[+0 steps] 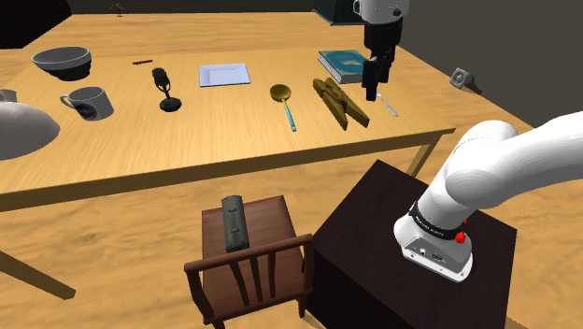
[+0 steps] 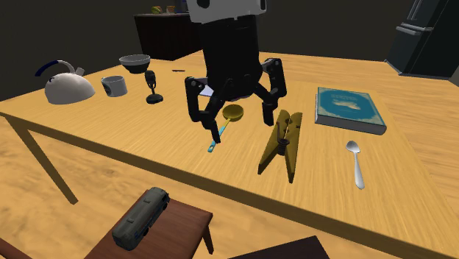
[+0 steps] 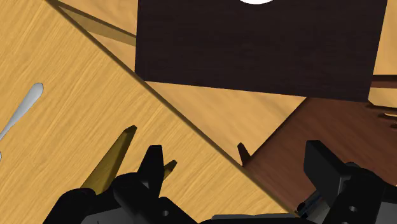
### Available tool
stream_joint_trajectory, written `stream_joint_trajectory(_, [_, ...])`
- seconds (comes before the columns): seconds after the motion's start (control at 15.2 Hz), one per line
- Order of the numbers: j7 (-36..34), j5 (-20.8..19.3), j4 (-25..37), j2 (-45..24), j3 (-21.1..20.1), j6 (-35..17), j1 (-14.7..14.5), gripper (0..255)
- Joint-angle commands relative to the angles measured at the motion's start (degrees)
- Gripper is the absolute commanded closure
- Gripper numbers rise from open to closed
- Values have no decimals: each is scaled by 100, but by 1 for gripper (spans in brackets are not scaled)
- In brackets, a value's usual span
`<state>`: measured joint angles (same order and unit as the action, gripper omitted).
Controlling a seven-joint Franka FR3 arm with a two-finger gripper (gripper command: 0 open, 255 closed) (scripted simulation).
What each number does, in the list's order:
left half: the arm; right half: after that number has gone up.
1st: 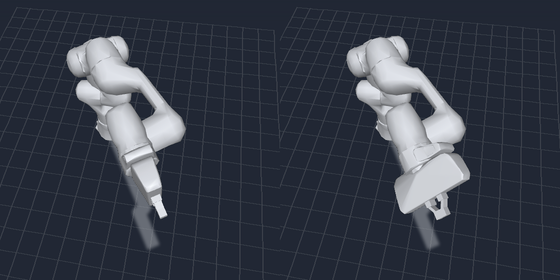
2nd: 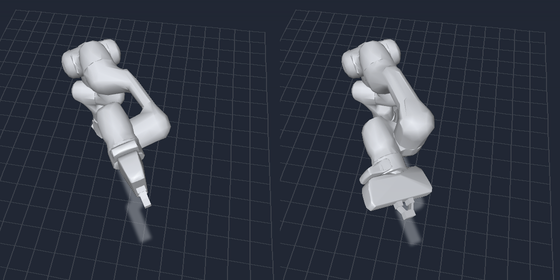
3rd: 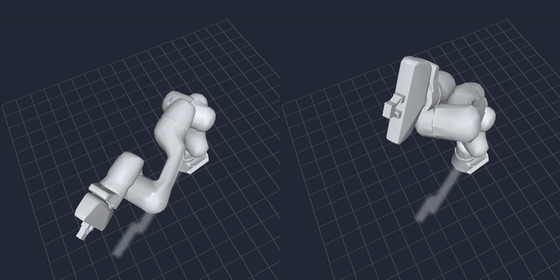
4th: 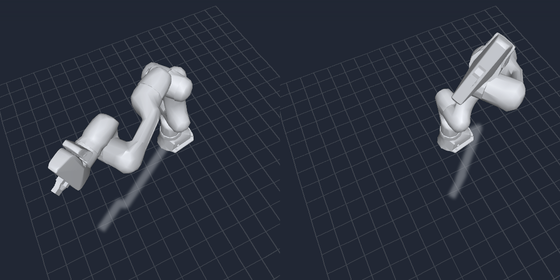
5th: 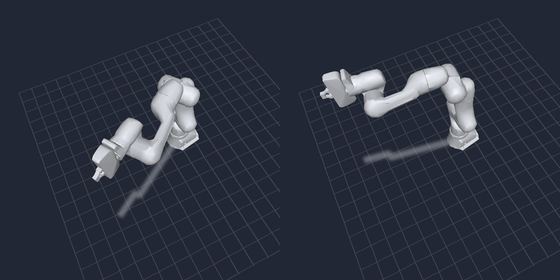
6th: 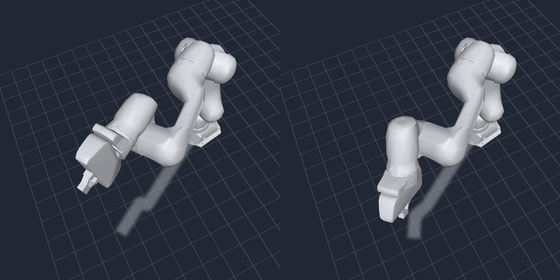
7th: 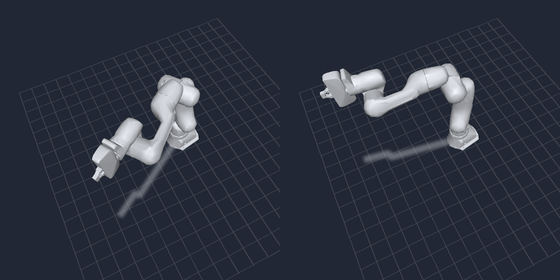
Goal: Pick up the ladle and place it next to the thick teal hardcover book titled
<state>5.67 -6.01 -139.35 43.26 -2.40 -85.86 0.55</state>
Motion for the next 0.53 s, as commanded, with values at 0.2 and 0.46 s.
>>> stream_joint_trajectory(0.2, [-498,90,23,-519,-154,-582,98,0])
stream_joint_trajectory(0.46, [-1147,134,182,-1285,-333,-1305,237,0])
